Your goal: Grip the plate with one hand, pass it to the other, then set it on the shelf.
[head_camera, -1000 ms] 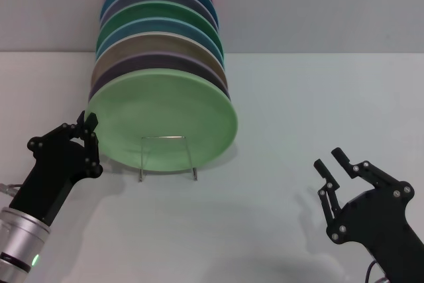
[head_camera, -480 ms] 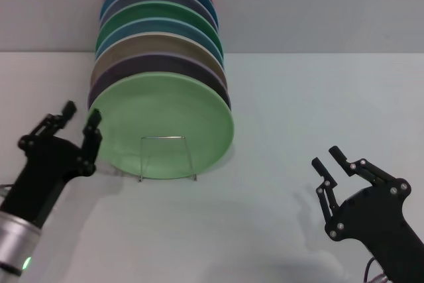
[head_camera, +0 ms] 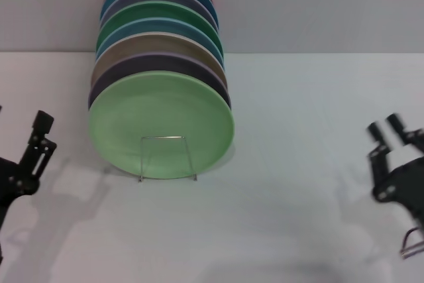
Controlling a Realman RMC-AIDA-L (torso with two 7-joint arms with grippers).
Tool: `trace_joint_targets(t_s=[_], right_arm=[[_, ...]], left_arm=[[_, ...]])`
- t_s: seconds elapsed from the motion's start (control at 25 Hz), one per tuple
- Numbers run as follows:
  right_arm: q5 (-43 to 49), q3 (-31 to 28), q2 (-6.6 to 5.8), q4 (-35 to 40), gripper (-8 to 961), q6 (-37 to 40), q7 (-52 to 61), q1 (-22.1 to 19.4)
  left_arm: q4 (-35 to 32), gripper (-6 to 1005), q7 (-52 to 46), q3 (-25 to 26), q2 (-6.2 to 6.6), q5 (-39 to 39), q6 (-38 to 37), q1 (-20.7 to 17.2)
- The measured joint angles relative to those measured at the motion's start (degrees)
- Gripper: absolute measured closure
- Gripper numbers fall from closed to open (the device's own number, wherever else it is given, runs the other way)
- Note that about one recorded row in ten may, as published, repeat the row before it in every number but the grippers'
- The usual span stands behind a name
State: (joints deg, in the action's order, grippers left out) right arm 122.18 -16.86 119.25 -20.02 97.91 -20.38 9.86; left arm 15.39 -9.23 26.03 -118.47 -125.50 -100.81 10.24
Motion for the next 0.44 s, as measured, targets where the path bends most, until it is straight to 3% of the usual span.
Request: trace_joint_targets(t_s=[0.08, 0.2, 0.36, 0.44], right_arm=[[0.00, -5.38, 0.00, 0.70, 757, -0.24, 3.63, 0.03], [0.00, -8.90, 0.02, 1.65, 757, -0.70, 6.54, 0.51], [0.00, -14.48, -0.25, 6.06, 756, -3.92, 16.17, 3.71], [0.00, -16.48, -0.40, 9.09, 756, -5.27, 22.78, 5.48]], left_arm=[[-0.80, 390, -2.98, 1.45, -0.04, 0.19, 0.06, 0.09], [-1.40, 273, -5.50, 4.30, -0.18, 0.26, 0.48, 0.29], [-1.38, 135, -5.67, 8.30, -0.27, 0.35, 2.45, 0.36], [-1.37, 135, -5.68, 9.20, -0.27, 0.35, 3.43, 0.36]])
